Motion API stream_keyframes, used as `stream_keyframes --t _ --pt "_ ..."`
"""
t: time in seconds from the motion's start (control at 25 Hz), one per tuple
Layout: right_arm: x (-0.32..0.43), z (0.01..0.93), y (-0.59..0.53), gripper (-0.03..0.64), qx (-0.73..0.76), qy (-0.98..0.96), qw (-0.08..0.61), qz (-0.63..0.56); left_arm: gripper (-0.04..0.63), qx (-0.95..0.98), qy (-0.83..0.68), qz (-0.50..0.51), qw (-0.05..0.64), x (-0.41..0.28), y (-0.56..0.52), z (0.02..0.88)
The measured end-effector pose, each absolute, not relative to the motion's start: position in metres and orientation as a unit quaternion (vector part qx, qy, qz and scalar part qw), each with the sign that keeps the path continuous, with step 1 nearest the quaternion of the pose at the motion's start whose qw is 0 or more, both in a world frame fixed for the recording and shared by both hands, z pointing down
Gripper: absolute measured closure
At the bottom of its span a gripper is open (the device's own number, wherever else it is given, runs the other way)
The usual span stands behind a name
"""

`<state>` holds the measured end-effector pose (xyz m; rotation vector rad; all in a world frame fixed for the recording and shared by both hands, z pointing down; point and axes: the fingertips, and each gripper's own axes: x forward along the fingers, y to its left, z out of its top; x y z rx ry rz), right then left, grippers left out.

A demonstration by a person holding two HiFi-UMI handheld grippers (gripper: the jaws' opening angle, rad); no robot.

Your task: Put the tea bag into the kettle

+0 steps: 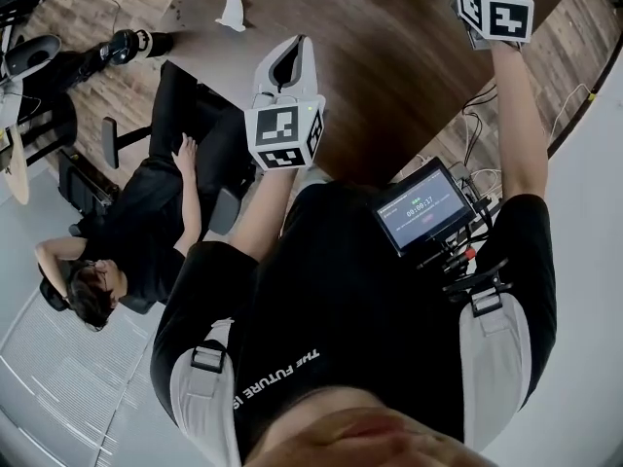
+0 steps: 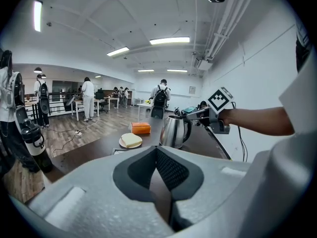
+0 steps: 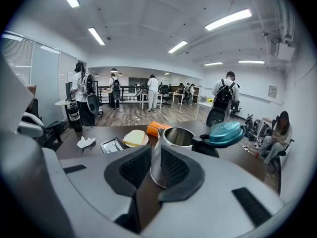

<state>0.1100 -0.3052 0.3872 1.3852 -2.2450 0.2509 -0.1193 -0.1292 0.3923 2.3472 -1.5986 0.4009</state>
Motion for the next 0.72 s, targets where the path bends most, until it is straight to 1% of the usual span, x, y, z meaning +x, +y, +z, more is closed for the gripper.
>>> stream_keyframes --t 0.16,0.36,0.52,0.6,0.72 --pt "0.103 0.379 -0.256 0.563 0.516 -0.825 0.209 0.096 0.592 0.818 -0.543 0.137 0.132 -0.116 -0.12 0.395" --pt "0.097 0.323 -0.163 0.588 0.526 -0.83 0.16 0.097 0.592 0.833 -0.526 0.12 0.122 -0.098 -0.086 0.357" --pt "0.083 0.314 -0.108 0.609 0.525 -0.834 0.117 0.124 0.592 0.846 -0.508 0.111 0.115 -0.088 -0.069 0.352" --pt "0.073 0.315 -0.093 0.611 0.521 -0.836 0.11 0.129 0.592 0.852 -0.499 0.106 0.113 -0.085 -0.068 0.352" --pt "0.065 0.322 -0.081 0.611 0.529 -0.831 0.122 0.123 0.592 0.862 -0.484 0.102 0.113 -0.078 -0.069 0.355"
